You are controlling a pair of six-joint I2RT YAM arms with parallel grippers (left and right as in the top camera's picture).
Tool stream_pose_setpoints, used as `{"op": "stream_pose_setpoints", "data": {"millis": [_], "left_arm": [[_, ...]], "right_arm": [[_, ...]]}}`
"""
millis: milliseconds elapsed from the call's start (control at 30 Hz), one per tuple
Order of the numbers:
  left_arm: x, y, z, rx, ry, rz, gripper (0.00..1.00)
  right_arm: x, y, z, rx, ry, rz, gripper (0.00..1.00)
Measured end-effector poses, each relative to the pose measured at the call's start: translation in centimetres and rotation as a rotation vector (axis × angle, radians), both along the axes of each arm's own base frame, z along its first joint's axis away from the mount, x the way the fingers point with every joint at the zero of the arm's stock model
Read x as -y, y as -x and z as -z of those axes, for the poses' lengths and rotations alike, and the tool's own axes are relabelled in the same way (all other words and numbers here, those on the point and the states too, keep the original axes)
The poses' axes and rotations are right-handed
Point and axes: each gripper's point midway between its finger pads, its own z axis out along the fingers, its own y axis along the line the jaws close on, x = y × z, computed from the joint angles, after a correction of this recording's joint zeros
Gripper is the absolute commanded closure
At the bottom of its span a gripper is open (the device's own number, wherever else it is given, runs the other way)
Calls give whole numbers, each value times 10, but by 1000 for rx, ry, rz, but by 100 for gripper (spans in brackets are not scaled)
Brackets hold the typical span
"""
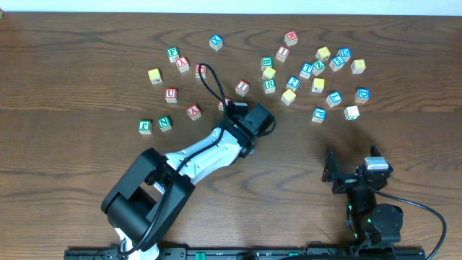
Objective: Spell out CORL
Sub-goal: 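Carry the O block beside the C block and lower it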
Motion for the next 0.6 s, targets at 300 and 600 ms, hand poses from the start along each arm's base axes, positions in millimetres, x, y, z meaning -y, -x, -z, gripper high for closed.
{"op": "stream_pose_setpoints", "data": {"millis": [300,600], "left_arm": [[1,-2,1,15,13,-17,93],[2,-3,1,21,28,-38,93]], "right_arm": [[0,0,0,0,0,0,1],[0,0,0,0,0,0,1]]}}
